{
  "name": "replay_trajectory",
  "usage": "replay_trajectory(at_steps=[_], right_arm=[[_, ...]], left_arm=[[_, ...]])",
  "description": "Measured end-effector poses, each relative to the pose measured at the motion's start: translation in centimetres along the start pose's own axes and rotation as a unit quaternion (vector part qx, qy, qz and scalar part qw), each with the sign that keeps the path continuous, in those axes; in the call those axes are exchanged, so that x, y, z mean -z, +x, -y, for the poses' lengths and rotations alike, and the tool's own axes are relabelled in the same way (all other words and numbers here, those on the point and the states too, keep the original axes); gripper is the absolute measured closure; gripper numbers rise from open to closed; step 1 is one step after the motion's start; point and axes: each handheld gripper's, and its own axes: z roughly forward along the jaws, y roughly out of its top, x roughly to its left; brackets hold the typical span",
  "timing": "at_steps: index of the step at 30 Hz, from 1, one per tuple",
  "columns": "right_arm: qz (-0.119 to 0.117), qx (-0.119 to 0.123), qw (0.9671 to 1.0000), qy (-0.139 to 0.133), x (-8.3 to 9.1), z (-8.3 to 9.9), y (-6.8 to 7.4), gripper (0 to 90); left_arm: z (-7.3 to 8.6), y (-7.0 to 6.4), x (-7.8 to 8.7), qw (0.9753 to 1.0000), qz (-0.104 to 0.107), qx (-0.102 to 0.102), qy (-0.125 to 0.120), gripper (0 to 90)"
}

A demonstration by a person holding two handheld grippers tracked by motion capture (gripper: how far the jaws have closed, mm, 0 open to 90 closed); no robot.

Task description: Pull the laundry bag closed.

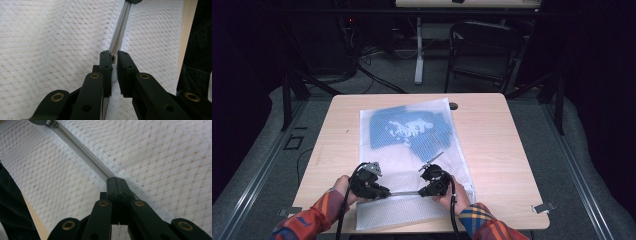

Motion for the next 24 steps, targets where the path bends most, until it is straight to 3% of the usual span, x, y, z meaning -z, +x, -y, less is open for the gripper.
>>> replay_trajectory(at_steps=[9,19,24], right_arm=[[0.000,0.001,1.0000,0.001,0.0,0.0,0.0,90.0],[0.020,0.000,0.9998,0.003,0.3,-0.1,-0.4,90.0],[0.019,-0.008,0.9998,0.009,0.4,-0.3,-0.7,90.0]], left_arm=[[0.3,0.1,0.2,1.0000,-0.003,0.004,0.002,83.0],[-0.5,0.4,-1.0,0.9999,-0.007,0.001,0.008,82.9],[-0.6,0.4,-1.2,1.0000,-0.006,0.001,0.008,82.9]])
